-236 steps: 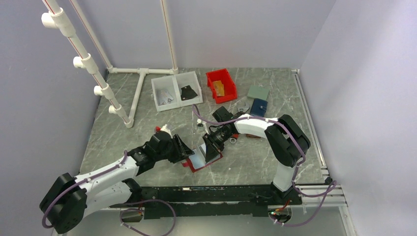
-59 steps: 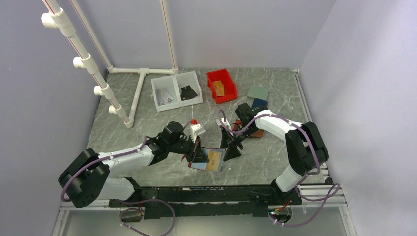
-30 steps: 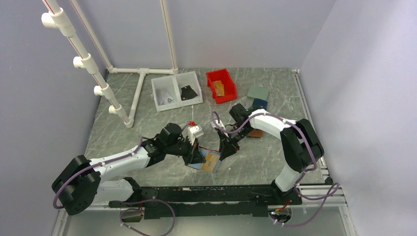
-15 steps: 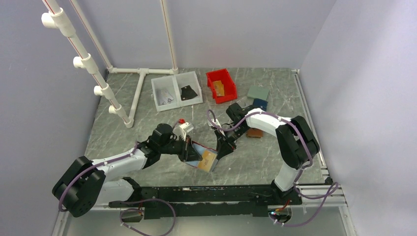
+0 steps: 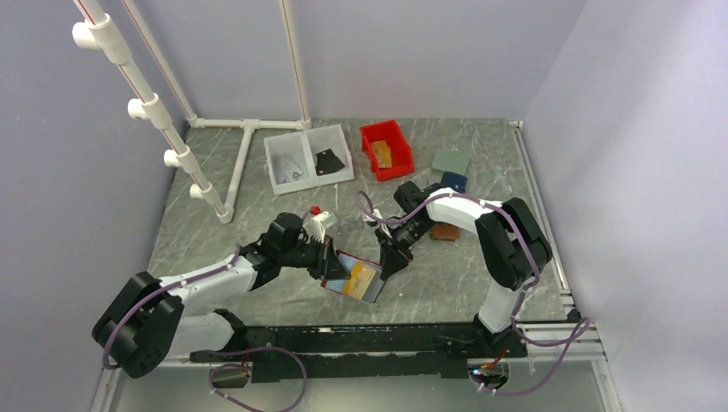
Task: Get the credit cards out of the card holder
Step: Remove the credit card from the card holder, then place the credit card in the storage box.
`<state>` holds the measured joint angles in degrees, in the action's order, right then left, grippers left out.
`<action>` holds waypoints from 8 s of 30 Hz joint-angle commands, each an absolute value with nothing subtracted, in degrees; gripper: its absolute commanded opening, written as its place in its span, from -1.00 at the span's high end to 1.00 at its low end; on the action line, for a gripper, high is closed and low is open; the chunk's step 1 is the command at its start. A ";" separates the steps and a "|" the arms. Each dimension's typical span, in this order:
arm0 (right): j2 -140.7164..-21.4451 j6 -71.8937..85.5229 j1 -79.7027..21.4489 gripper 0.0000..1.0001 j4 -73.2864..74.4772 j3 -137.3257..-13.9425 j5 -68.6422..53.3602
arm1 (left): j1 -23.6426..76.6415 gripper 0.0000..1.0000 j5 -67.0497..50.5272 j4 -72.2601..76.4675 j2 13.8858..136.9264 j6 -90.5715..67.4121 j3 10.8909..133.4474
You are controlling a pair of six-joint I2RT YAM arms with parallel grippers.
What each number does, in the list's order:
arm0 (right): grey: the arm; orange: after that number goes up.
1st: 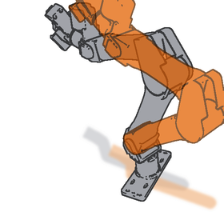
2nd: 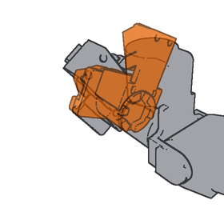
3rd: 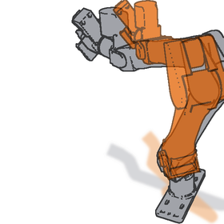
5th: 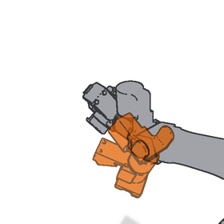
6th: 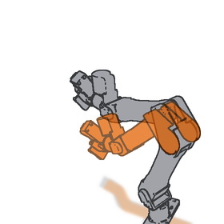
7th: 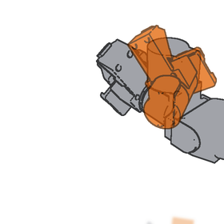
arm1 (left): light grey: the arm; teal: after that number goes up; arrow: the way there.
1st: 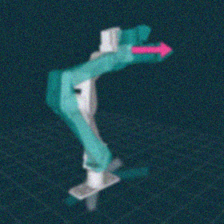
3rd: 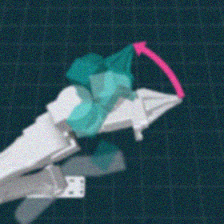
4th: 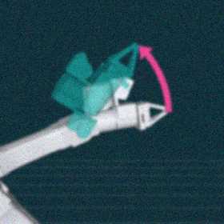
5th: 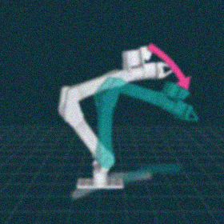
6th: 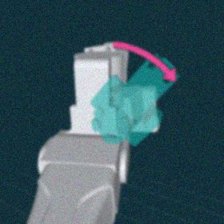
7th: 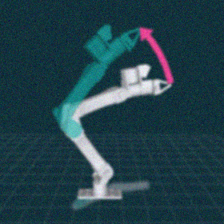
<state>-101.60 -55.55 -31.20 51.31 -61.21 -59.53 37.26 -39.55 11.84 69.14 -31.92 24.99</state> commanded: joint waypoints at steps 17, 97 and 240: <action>-105.08 -53.63 -31.03 1.00 53.54 -63.54 -54.03 | 36.44 1.00 -30.92 6.22 60.91 -32.84 25.00; -94.69 -60.22 -30.67 -0.55 37.30 -60.98 -58.99 | 36.30 1.00 -30.28 18.07 67.69 -42.60 26.49; -65.42 -28.75 7.00 -0.99 37.33 -57.96 -59.42 | 29.77 -0.98 -32.31 -10.91 52.52 -35.42 33.70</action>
